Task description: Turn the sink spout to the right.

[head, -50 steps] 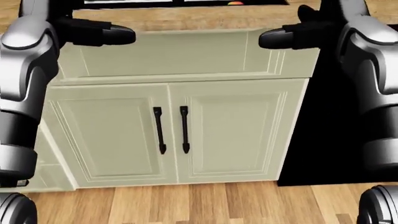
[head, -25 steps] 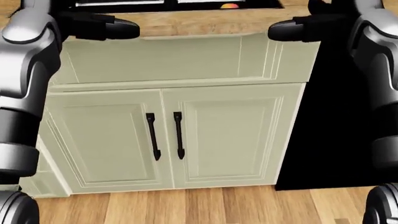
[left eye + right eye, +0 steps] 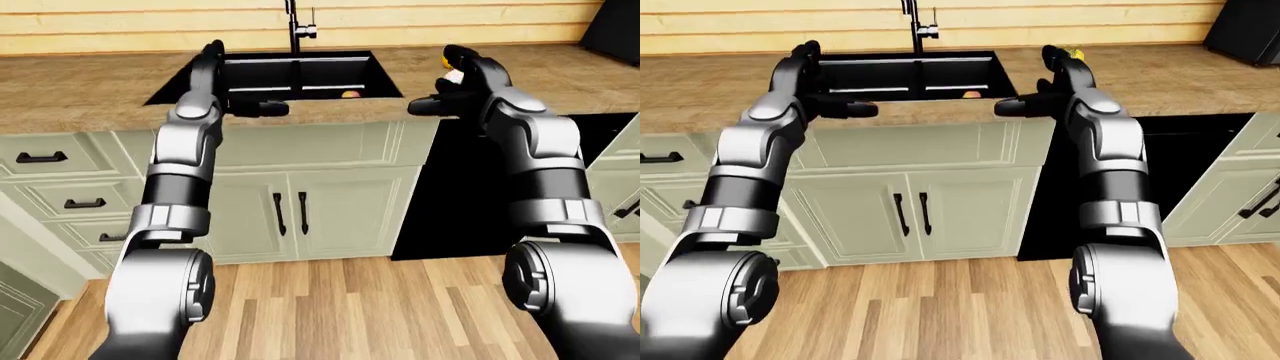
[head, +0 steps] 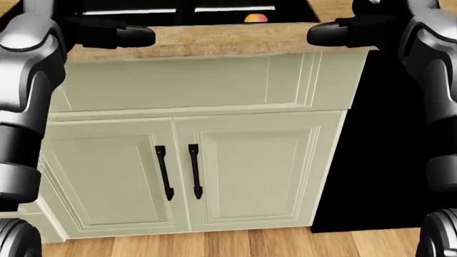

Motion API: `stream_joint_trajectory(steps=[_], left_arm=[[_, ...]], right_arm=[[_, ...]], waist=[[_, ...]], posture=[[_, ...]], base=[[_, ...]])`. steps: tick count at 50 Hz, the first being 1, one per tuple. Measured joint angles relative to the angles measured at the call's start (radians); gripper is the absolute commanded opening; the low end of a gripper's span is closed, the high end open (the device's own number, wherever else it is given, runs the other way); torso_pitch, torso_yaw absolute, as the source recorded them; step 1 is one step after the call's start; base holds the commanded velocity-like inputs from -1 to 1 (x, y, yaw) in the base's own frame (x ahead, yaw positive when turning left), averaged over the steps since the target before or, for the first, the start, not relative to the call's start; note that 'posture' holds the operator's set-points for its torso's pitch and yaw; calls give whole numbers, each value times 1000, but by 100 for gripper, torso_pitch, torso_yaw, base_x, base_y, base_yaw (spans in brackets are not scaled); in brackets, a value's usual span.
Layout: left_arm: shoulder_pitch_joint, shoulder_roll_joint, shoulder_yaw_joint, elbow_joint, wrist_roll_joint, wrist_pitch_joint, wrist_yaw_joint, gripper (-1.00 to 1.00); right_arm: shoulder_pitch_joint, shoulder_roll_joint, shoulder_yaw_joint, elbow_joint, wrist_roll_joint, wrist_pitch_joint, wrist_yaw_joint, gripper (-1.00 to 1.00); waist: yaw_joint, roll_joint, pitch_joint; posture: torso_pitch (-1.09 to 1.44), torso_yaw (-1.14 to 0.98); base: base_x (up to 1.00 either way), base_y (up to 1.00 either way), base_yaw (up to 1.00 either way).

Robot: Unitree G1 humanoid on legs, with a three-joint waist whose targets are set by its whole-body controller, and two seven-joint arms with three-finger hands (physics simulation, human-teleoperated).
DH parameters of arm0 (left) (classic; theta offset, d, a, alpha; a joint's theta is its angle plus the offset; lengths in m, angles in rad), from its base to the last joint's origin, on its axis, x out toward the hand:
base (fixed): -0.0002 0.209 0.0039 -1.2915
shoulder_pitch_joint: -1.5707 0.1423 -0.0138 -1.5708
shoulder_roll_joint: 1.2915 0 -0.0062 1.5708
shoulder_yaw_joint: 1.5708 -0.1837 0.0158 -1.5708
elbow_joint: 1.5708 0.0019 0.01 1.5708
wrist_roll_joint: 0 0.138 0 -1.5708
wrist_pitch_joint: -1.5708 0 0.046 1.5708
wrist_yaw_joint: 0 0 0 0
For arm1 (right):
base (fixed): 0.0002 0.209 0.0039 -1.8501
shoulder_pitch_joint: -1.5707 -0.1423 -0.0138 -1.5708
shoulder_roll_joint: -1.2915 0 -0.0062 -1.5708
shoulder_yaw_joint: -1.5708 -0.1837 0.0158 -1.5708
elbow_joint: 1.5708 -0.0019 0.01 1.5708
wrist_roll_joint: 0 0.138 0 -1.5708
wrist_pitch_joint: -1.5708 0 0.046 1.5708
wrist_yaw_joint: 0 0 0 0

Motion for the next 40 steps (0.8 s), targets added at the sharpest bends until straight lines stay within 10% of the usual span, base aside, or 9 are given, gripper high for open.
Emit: stream_joint_trajectory(steps=[5,11,19,25,32,40], left_arm=[[-14,12,3,-20,-3,0,-1,100],[-4,36,20,-4,0,11,9,100],[-70,76,33,95,-6,-28,-2,100],[-68,101,23,130,-8,-28,-24,100],[-90,139,37,137,3,-58,-21,100],[-77,158,45,180,18,-51,-17,100]], right_arm=[[-4,0,1,-24,4,3,5,100],[5,15,15,-17,14,16,15,100],[-18,-6,4,-61,17,24,12,100],[-7,-14,-3,-23,4,37,4,100],[-24,-15,-1,-54,5,38,7,100],[-10,6,13,-27,13,47,17,100]], waist=[[-13,84,-7],[8,52,-6],[21,-58,-13],[-5,-32,-1],[-17,74,-9],[11,45,-4]], posture=[[0,0],[0,0],[0,0],[0,0],[0,0],[0,0]], base=[[29,0,0],[31,0,0],[31,0,0],[32,0,0],[32,0,0],[31,0,0]])
